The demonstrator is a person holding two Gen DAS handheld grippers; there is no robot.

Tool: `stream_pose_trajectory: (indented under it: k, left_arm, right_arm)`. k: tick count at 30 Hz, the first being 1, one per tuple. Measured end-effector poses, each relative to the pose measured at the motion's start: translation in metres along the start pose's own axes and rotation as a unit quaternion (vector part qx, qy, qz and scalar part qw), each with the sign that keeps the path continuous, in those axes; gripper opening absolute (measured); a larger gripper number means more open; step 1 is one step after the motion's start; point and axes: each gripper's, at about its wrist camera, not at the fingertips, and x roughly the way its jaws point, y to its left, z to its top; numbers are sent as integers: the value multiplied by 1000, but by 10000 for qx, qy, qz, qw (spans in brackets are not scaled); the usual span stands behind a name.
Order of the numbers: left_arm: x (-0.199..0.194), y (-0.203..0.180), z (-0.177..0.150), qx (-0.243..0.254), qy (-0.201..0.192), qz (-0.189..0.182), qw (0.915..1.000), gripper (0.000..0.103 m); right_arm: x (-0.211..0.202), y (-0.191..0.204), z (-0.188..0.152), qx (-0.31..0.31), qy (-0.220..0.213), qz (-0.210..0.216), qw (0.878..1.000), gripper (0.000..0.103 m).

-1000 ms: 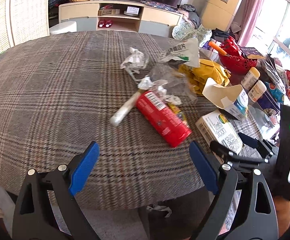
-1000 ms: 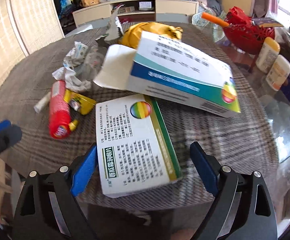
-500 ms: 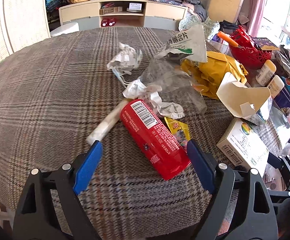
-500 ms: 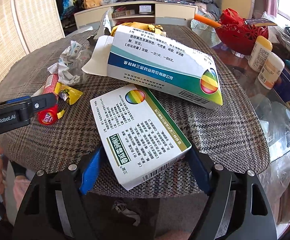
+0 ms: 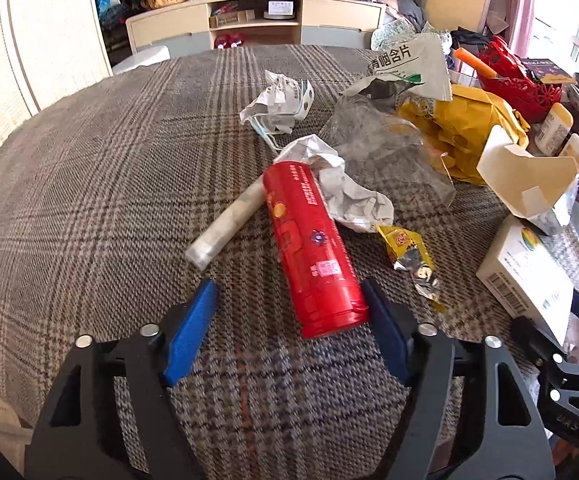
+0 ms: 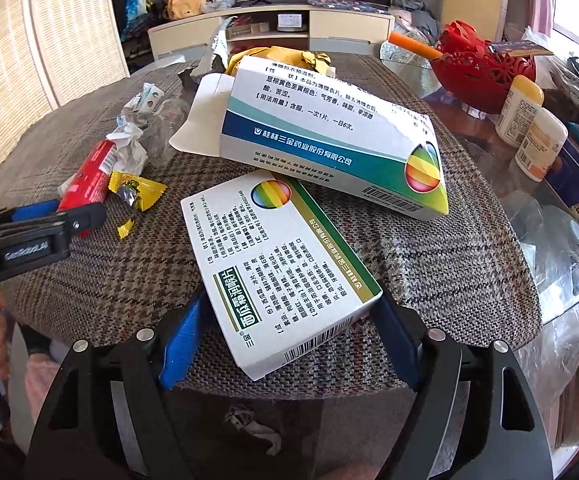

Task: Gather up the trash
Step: 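Grasp the white-green medicine box with the right tool while the left tool grasps the red tube, then carry the box and red tube over the bin and release both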

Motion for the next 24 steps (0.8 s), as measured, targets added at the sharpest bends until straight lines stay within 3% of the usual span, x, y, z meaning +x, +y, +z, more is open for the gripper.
stream_pose_trajectory:
  k: [2,3,4,10,24]
  left_arm:
    - [1,2,3,-49,-56,-47,10000,62]
    - [1,4,4,-76,-84,-57,9999,51]
    - [0,6,5,-82,-100,-38,9999,33]
    - [-15,12,-7,-70,-28,-116,9999,31]
    - [-79,-11,-100,1,61,-607,9981,31]
  right_arm:
    - [1,0,-1,-36,-123,-8,9999,79]
    - [2,0,-2,-27,-195,-14,9998,79]
    - [2,0,-3,-16,-219,-20,9998,78]
    - [-8,1,-10,-49,-105,128,9999,77]
    - [-40,-7,-59,145,383,761,9963,76]
